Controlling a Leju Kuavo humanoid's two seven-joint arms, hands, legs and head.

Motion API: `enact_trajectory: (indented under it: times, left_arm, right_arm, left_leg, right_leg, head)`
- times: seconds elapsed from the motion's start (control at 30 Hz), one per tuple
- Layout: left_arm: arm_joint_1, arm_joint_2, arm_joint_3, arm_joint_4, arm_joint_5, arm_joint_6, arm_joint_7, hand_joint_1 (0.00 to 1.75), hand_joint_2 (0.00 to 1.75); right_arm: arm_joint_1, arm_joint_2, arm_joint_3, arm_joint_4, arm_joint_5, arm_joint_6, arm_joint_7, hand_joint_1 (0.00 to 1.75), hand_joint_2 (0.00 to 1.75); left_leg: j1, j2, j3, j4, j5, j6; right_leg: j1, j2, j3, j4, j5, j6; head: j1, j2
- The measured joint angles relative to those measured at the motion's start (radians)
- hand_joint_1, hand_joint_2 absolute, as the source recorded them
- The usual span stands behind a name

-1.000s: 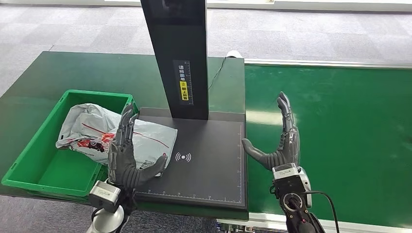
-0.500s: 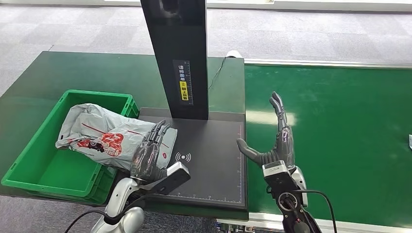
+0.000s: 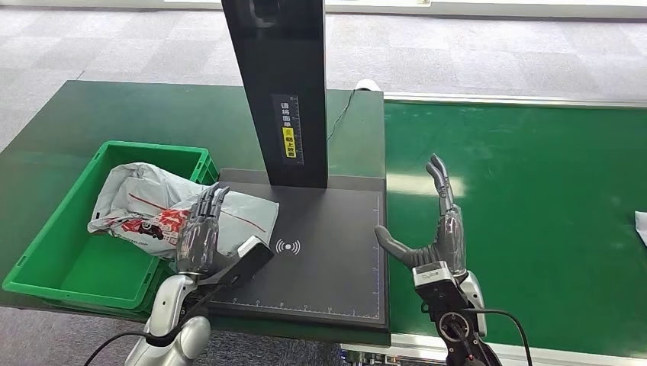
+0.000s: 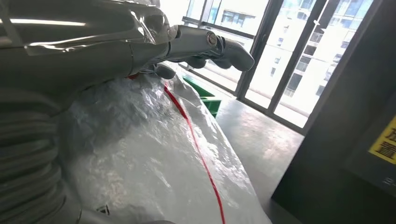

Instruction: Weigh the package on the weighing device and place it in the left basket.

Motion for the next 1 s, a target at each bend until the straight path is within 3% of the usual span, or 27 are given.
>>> enact_trajectory:
  times: [0.37, 0.4, 0.5, 0.53, 0.63, 1.0]
  left_arm:
    - [0.017, 0.0, 0.05, 0.008, -0.031, -0.119, 0.026, 0.04, 1.75]
    - [0.017, 0.0, 0.051, 0.01, -0.031, -0.126, 0.027, 0.26, 1.75]
    - [0.021, -0.001, 0.055, 0.014, -0.031, -0.137, 0.027, 1.28, 1.75]
    - [0.022, -0.001, 0.055, 0.016, -0.031, -0.138, 0.027, 1.44, 1.75]
    - [0.028, -0.002, 0.057, 0.016, -0.028, -0.138, 0.026, 1.58, 1.75]
    - [0.046, -0.008, 0.071, -0.006, -0.006, -0.096, 0.008, 1.73, 1.75]
  right_arm:
    - [-0.001, 0.007, -0.001, 0.0, 0.008, 0.022, 0.006, 0.0, 1.75]
    - [-0.002, 0.008, -0.001, 0.0, 0.009, 0.023, 0.006, 0.0, 1.75]
    - [-0.003, 0.009, -0.001, 0.0, 0.01, 0.024, 0.007, 0.0, 1.75]
    - [-0.004, 0.009, -0.001, 0.0, 0.01, 0.024, 0.007, 0.0, 1.75]
    - [-0.005, 0.01, -0.001, 0.0, 0.01, 0.027, 0.008, 0.0, 1.75]
    - [-0.003, 0.01, -0.001, 0.0, 0.012, 0.032, 0.011, 0.0, 1.75]
  left_leg:
    - [0.0, 0.0, 0.0, 0.0, 0.0, 0.0]
    - [0.0, 0.0, 0.0, 0.0, 0.0, 0.0]
    - [0.0, 0.0, 0.0, 0.0, 0.0, 0.0]
    - [0.0, 0.0, 0.0, 0.0, 0.0, 0.0]
    - [0.0, 0.0, 0.0, 0.0, 0.0, 0.0]
    - [0.0, 0.0, 0.0, 0.0, 0.0, 0.0]
  right_leg:
    - [0.0, 0.0, 0.0, 0.0, 0.0, 0.0]
    - [0.0, 0.0, 0.0, 0.0, 0.0, 0.0]
    - [0.0, 0.0, 0.0, 0.0, 0.0, 0.0]
    - [0.0, 0.0, 0.0, 0.0, 0.0, 0.0]
    - [0.0, 0.0, 0.0, 0.0, 0.0, 0.0]
    - [0.0, 0.0, 0.0, 0.0, 0.0, 0.0]
  head:
    - [0.0, 0.0]
    - [0.0, 0.0]
    - [0.0, 0.0]
    - [0.0, 0.0]
    - [0.0, 0.0]
    - [0.0, 0.0]
